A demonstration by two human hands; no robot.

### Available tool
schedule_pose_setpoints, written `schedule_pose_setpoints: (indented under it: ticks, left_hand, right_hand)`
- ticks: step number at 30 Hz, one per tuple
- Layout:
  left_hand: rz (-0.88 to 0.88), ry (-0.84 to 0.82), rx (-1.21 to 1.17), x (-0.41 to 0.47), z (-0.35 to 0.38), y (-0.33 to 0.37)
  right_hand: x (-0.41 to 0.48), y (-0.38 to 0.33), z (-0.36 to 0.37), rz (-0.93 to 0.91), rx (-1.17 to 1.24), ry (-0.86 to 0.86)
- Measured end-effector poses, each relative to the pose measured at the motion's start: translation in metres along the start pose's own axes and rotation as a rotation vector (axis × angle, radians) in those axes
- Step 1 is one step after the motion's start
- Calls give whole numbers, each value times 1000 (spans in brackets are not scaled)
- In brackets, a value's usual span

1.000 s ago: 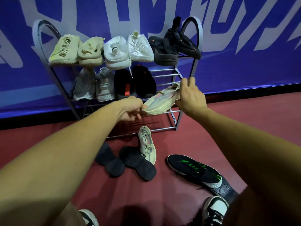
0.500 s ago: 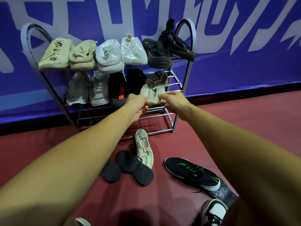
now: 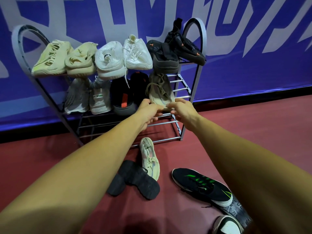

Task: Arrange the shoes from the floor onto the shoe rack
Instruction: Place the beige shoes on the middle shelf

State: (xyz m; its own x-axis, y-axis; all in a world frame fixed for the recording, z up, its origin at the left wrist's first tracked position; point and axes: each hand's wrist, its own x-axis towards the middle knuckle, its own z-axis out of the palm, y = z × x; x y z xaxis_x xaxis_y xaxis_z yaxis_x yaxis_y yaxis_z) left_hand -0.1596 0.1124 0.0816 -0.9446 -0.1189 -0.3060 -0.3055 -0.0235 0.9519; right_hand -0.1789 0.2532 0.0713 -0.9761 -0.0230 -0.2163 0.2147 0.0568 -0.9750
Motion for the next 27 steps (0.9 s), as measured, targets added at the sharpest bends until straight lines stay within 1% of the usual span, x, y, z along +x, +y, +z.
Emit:
schedule_pose_setpoints:
  ticks: [9, 16, 24, 27]
  left_hand:
    - [40, -18, 71, 20, 8, 0]
    - [20, -103, 287, 32, -8, 8]
    - [8, -139, 381, 30, -11, 5]
    - [-27, -157, 415, 22, -16, 3]
  right_hand:
    - [20, 5, 3, 40, -12, 14]
    - [32, 5, 6, 11, 25, 30]
    - [29, 7, 10, 14, -123, 45]
    - [21, 8, 9, -1, -202, 67]
